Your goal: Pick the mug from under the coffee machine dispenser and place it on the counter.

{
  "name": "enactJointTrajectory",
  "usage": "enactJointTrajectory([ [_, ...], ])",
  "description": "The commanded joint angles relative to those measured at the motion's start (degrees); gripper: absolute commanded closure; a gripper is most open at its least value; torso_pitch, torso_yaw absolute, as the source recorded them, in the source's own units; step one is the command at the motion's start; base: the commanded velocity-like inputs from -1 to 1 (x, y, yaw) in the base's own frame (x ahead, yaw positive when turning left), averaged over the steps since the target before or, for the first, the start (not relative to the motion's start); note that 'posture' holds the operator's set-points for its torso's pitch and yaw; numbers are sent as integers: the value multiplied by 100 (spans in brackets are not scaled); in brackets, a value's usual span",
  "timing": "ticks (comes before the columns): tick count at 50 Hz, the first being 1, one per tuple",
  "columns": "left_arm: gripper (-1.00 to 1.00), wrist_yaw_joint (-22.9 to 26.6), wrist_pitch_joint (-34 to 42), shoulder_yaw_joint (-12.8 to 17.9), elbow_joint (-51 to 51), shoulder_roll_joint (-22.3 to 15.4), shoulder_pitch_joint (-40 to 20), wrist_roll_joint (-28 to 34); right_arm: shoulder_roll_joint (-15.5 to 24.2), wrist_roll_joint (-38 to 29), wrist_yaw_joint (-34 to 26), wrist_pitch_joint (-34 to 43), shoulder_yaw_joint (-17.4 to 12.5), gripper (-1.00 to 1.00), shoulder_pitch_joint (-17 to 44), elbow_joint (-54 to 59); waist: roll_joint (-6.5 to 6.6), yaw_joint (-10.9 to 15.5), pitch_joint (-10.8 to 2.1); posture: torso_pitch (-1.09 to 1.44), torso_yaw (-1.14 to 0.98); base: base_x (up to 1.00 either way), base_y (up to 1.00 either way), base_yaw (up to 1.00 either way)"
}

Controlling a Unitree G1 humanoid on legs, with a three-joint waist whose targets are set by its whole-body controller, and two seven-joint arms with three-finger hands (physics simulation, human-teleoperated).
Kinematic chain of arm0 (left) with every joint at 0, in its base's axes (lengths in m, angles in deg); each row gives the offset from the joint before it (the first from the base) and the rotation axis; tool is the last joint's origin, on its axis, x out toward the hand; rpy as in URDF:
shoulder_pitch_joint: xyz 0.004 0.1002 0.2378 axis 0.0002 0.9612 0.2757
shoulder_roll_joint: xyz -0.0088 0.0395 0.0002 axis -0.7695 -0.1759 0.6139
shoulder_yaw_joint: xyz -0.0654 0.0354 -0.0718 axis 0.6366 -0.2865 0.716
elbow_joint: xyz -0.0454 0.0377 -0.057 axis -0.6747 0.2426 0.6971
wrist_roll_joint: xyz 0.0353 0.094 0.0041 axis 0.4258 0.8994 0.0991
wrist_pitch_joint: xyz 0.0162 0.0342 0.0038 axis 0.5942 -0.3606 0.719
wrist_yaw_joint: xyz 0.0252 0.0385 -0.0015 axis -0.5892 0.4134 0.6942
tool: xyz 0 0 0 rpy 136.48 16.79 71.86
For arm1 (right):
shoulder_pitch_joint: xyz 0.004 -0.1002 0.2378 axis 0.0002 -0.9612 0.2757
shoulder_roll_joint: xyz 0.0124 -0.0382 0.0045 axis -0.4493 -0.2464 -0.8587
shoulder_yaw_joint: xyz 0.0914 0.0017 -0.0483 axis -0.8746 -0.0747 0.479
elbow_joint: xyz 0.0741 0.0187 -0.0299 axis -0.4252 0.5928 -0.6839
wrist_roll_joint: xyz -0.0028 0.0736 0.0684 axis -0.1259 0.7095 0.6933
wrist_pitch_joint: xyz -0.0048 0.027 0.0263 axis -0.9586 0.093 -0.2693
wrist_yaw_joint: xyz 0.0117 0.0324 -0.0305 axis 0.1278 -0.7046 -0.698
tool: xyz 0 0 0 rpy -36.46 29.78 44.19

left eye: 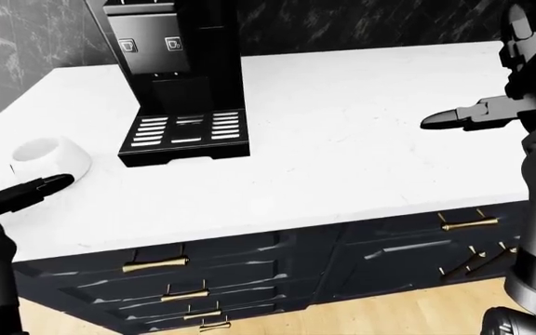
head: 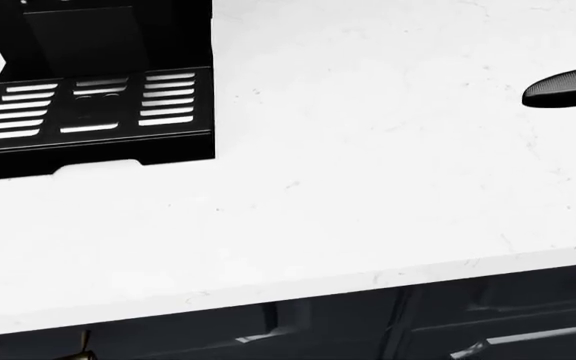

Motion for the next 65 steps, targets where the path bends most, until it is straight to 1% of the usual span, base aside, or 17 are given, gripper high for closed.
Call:
enactJointTrajectory([
  [1, -100, 4, -157, 96, -223, -180, -138, 8, 95, -5, 35, -143, -80, -100, 152, -164, 23, 0, -132, 0, 0, 0, 0, 0],
  [8, -100, 105, 43, 123, -392, -235, -160, -75, 96, -15, 33, -147, -78, -100, 159, -155, 21, -1, -134, 0, 0, 0, 0, 0],
  [11, -100, 434, 350, 85, -625, -252, -137, -223, 101, -19, 30, -146, -74, -100, 171, -147, 23, 0, -136, 0, 0, 0, 0, 0],
  [13, -100, 507, 418, 103, -695, -251, -135, -205, 108, -18, 27, -139, -78, -100, 177, -146, 23, 2, -131, 0, 0, 0, 0, 0],
  [18, -100, 663, 711, 235, -935, -300, -118, -285, 135, -23, 21, -129, -78, -100, 203, -136, 28, 2, -131, 0, 0, 0, 0, 0],
  [23, -100, 827, 916, 288, -1125, -360, -114, -306, 153, -23, 18, -116, -86, -100, 213, -135, 28, -2, -122, 0, 0, 0, 0, 0],
  [27, -100, 883, 1006, 400, -1179, -512, -146, -297, 161, -15, 15, -93, -98, -100, 202, -163, 28, -3, -119, 0, 0, 0, 0, 0],
  [31, -100, 899, 1204, 448, -1325, -641, -219, -349, 165, -17, 16, -87, -98, -100, 200, -169, 28, -8, -110, 0, 0, 0, 0, 0],
  [40, -100, 895, 1607, 646, -1520, -1271, -510, -582, 180, -8, 8, -82, -114, -100, 190, -178, 38, -14, -90, 0, 0, 0, 0, 0],
  [47, -100, 813, 1803, 721, -1385, -1926, -825, -874, 211, 0, 9, -69, -126, -100, 209, -171, 73, -19, -75, 0, 0, 0, 0, 0],
  [52, -100, 737, 1836, 716, -1299, -2294, -955, -1106, 261, 12, 10, -48, -138, -100, 262, -141, 91, -23, -61, 0, 0, 0, 0, 0],
  [56, -100, 625, 1813, 796, -1155, -2698, -1057, -1370, 283, 32, 18, -32, -144, -100, 284, -116, 104, -28, -52, 0, 0, 0, 0, 0],
  [58, -100, 580, 1789, 812, -1135, -2817, -1014, -1510, 313, 49, 16, -21, -156, -100, 307, -97, 108, -35, -45, 0, 0, 0, 0, 0],
  [61, -100, 503, 1758, 907, -1045, -3144, -1010, -1747, 354, 69, 28, -28, -177, -100, 319, -66, 118, -40, -34, 0, 0, 0, 0, 0],
  [62, -100, 484, 1717, 893, -1002, -3236, -997, -1815, 359, 73, 33, -31, -177, -100, 315, -65, 122, -41, -33, 0, 0, 0, 0, 0],
  [65, -100, 455, 1612, 823, -767, -3697, -1076, -2064, 385, 82, 41, -28, -192, -100, 309, -56, 129, -41, -27, 0, 0, 0, 0, 0],
])
